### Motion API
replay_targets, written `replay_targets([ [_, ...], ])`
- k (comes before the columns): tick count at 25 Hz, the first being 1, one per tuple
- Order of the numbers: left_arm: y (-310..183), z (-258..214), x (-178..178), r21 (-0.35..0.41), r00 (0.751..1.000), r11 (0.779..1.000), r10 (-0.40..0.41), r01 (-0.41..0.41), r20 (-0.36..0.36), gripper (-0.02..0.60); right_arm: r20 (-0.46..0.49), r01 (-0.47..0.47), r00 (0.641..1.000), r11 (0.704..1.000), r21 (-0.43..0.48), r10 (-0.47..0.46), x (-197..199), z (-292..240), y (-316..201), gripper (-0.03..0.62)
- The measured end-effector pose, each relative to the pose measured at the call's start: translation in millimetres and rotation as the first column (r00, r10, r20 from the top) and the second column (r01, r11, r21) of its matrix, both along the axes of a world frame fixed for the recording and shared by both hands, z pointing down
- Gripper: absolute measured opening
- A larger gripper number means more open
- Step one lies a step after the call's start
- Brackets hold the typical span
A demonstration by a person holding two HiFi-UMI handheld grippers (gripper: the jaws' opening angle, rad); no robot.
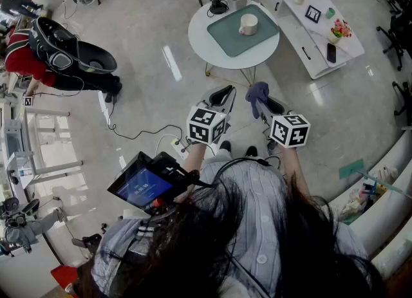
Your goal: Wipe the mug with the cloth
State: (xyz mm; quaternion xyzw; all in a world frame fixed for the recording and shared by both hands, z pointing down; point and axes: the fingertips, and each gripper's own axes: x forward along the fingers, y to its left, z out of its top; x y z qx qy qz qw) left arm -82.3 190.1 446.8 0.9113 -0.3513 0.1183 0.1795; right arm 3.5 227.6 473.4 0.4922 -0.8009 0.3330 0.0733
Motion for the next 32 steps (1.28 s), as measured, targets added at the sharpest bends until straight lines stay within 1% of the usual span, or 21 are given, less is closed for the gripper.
replay_targets([
  [7,-4,-6,1,-0.012,1.0,1.0,-0.013,0.013,0.005,0.018,-0.028,0.018,0.999,1.0,0.024,-0.018,3,-12,-5,0.107],
  [13,-5,-8,9,-0.014,0.999,0.999,-0.034,0.034,0.014,0.018,-0.014,0.039,0.999,0.999,0.032,-0.038,12,-18,-8,0.107],
  [18,8,4,44,0.0,0.998,0.998,-0.055,0.055,0.027,0.018,0.011,0.056,0.998,0.997,0.049,-0.056,49,-3,1,0.107],
  [20,14,8,53,0.001,0.997,0.998,-0.065,0.065,0.03,0.02,0.018,0.064,0.998,0.997,0.051,-0.065,58,2,3,0.107],
  [27,24,21,59,-0.023,0.996,0.998,-0.059,0.061,0.071,0.02,0.036,0.086,0.996,0.996,0.031,-0.087,59,12,7,0.107],
  [32,11,28,56,-0.035,0.995,0.997,-0.064,0.067,0.081,0.02,0.045,0.09,0.995,0.996,0.018,-0.09,57,19,-6,0.107],
])
